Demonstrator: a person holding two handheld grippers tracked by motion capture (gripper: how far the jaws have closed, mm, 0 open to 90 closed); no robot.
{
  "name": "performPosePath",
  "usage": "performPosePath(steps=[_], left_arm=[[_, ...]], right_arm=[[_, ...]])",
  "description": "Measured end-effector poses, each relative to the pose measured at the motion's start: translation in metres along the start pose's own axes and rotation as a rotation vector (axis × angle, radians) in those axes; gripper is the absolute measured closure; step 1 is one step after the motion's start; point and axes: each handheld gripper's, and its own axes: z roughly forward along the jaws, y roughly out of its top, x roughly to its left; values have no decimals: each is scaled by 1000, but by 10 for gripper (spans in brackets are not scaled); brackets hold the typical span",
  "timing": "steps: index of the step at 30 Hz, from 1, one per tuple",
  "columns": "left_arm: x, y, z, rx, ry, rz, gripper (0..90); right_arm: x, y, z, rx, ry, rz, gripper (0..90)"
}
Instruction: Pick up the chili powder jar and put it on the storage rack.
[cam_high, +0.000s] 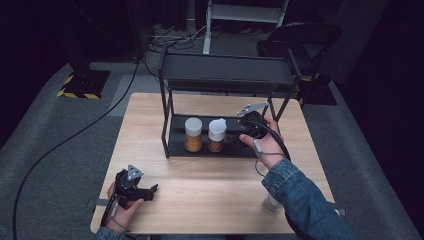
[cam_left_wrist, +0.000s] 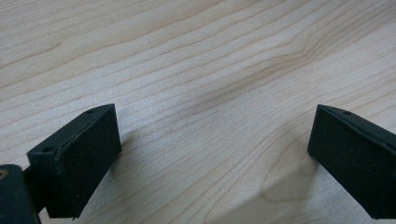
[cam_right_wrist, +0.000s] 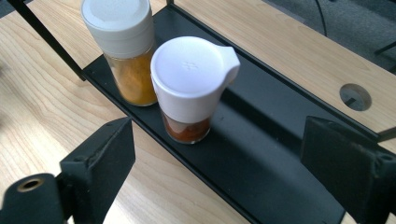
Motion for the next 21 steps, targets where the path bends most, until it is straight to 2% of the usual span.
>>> performPosePath(steps=[21], left_arm=[[0,0,0,0,0,1,23]], right_arm=[[-5,-24,-33,-27,-6,11,103]])
